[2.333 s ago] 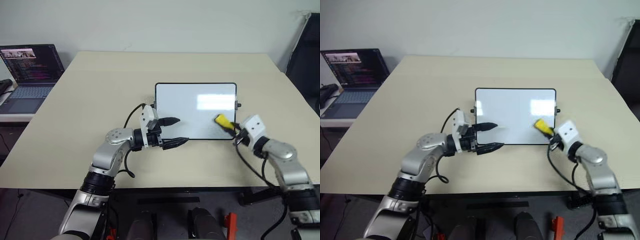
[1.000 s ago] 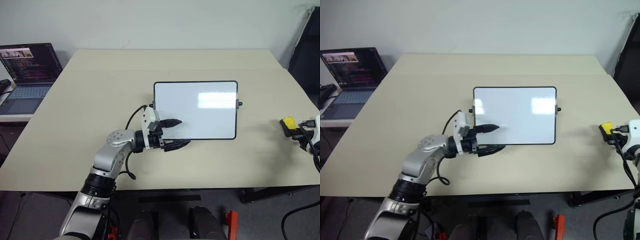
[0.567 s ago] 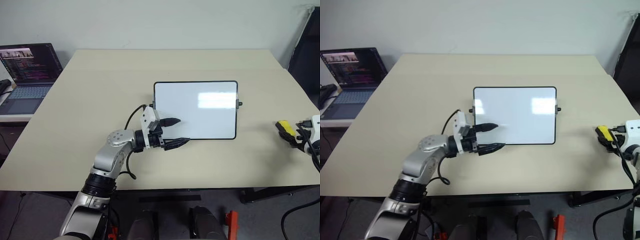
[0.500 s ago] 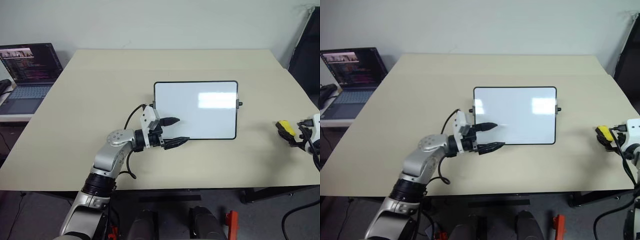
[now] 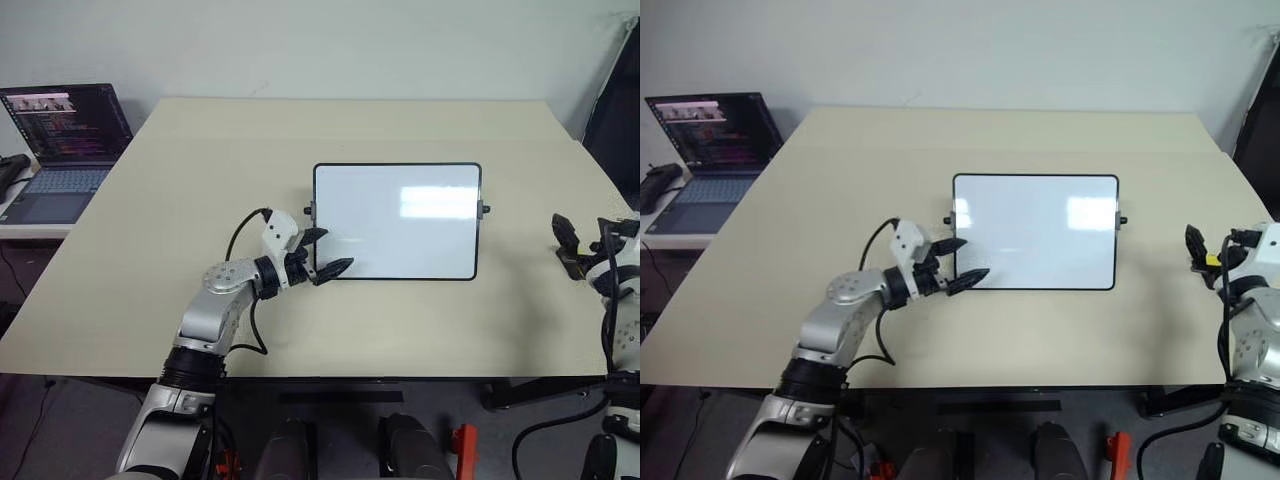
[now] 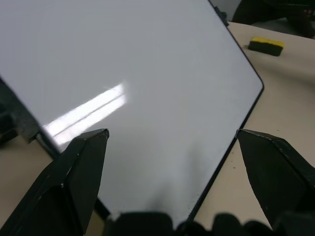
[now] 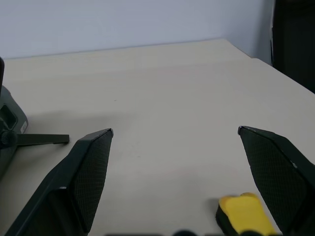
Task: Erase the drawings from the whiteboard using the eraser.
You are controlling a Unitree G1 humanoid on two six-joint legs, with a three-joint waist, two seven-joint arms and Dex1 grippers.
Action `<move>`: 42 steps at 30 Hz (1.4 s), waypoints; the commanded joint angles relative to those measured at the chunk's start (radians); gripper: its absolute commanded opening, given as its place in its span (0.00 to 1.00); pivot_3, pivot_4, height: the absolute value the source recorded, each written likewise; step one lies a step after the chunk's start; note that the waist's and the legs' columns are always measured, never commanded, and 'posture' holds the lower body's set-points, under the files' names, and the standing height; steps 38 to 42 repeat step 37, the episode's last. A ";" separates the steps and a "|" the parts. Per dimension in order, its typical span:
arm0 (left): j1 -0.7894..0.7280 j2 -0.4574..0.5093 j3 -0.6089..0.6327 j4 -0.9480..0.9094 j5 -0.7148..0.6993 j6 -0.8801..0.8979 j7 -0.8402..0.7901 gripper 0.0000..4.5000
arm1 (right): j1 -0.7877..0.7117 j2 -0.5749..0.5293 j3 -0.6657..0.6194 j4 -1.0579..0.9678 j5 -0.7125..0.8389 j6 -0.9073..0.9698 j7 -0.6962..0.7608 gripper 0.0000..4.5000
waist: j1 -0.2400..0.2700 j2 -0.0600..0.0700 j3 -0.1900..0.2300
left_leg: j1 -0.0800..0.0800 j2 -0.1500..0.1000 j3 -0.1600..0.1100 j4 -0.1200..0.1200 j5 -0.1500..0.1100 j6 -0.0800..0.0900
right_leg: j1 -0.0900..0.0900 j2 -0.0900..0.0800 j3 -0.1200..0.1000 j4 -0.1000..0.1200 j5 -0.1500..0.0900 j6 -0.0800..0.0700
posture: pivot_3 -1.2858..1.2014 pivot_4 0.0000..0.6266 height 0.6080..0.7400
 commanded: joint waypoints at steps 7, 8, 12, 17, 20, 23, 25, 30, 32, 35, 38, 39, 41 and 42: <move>-0.009 -0.009 0.016 -0.009 0.002 -0.035 -0.004 1.00 | -0.021 -0.025 0.006 0.005 -0.011 -0.034 -0.001 0.99 | 0.000 0.000 0.000 | 0.000 0.000 0.000 0.000 0.000 0.000 | 0.000 0.000 0.000 0.000 0.000 0.000 | 0.52 0.24 1.00; -0.011 -0.007 0.015 -0.004 0.001 -0.037 -0.011 1.00 | -0.019 -0.025 0.007 0.002 -0.014 -0.032 -0.003 0.99 | 0.000 0.000 0.000 | 0.000 0.000 0.000 0.000 0.000 0.000 | 0.000 0.000 0.000 0.000 0.000 0.000 | 0.52 0.24 1.00; -0.028 -0.001 0.025 0.009 -0.018 -0.034 -0.046 1.00 | -0.010 -0.028 0.005 -0.010 -0.016 -0.028 -0.009 0.99 | 0.000 0.000 0.000 | 0.000 0.000 0.000 0.000 0.000 0.000 | 0.000 0.000 0.000 0.000 0.000 0.000 | 0.52 0.24 1.00; -0.054 0.006 0.053 0.042 -0.033 -0.042 -0.071 1.00 | 0.009 -0.024 0.006 -0.013 -0.019 -0.035 -0.007 0.99 | 0.000 0.000 0.000 | 0.000 0.000 0.000 0.000 0.000 0.000 | 0.000 0.000 0.000 0.000 0.000 0.000 | 0.52 0.24 1.00; -0.057 0.013 0.069 0.042 -0.047 -0.029 -0.081 1.00 | 0.023 -0.012 0.014 -0.022 -0.019 -0.033 -0.008 0.99 | -0.001 0.000 0.000 | 0.000 0.000 0.000 0.000 0.000 0.000 | 0.000 0.000 0.000 0.000 0.000 0.000 | 0.52 0.24 1.00; -0.056 0.028 0.080 0.058 -0.046 -0.017 -0.096 1.00 | 0.035 0.007 0.025 -0.047 -0.012 -0.021 -0.013 0.99 | -0.002 0.000 0.000 | 0.000 0.000 0.000 0.000 0.000 0.000 | 0.000 0.000 0.000 0.001 0.000 0.000 | 0.52 0.24 1.00; -0.063 0.034 0.081 0.066 -0.041 -0.010 -0.096 1.00 | 0.040 0.012 0.028 -0.064 -0.009 -0.012 -0.015 0.99 | -0.002 0.000 0.000 | 0.000 0.000 0.000 0.000 0.000 0.000 | 0.000 0.000 0.000 0.001 0.000 0.000 | 0.52 0.24 1.00; -0.096 0.047 0.102 0.071 -0.045 -0.008 -0.083 1.00 | 0.021 0.031 0.049 -0.042 -0.010 -0.028 -0.003 0.99 | 0.000 0.000 0.000 | 0.000 0.000 0.000 0.000 0.000 0.000 | 0.000 0.000 0.000 0.001 0.000 0.000 | 0.52 0.24 1.00; -0.095 0.050 0.107 0.080 -0.043 -0.012 -0.091 1.00 | 0.017 0.043 0.062 -0.036 -0.019 -0.036 -0.009 0.99 | -0.001 0.000 0.000 | 0.000 0.000 0.000 0.000 0.000 0.000 | 0.000 0.000 0.000 0.001 0.000 0.000 | 0.52 0.24 1.00; -0.089 0.072 0.104 0.047 -0.053 0.019 -0.123 1.00 | 0.023 0.051 0.060 -0.059 -0.012 -0.026 -0.021 0.99 | -0.002 0.000 0.000 | 0.000 0.000 0.000 0.000 0.000 0.000 | 0.000 0.000 0.000 0.001 0.000 0.000 | 0.52 0.24 1.00; -0.101 0.078 0.109 0.047 -0.057 0.024 -0.129 1.00 | 0.017 0.050 0.061 -0.050 -0.011 -0.030 -0.017 0.99 | -0.001 0.000 0.000 | 0.000 0.000 0.000 0.000 0.000 0.000 | 0.000 0.000 0.000 0.001 0.000 0.000 | 0.52 0.24 1.00; -0.101 0.078 0.109 0.047 -0.057 0.024 -0.129 1.00 | 0.017 0.050 0.061 -0.050 -0.011 -0.030 -0.017 0.99 | -0.001 0.000 0.000 | 0.000 0.000 0.000 0.000 0.000 0.000 | 0.000 0.000 0.000 0.001 0.000 0.000 | 0.52 0.24 1.00; -0.101 0.078 0.109 0.047 -0.057 0.024 -0.129 1.00 | 0.017 0.050 0.061 -0.050 -0.011 -0.030 -0.017 0.99 | -0.001 0.000 0.000 | 0.000 0.000 0.000 0.000 0.000 0.000 | 0.000 0.000 0.000 0.001 0.000 0.000 | 0.52 0.24 1.00; -0.101 0.078 0.109 0.047 -0.057 0.024 -0.129 1.00 | 0.017 0.050 0.061 -0.050 -0.011 -0.030 -0.017 0.99 | -0.001 0.000 0.000 | 0.000 0.000 0.000 0.000 0.000 0.000 | 0.000 0.000 0.000 0.001 0.000 0.000 | 0.52 0.24 1.00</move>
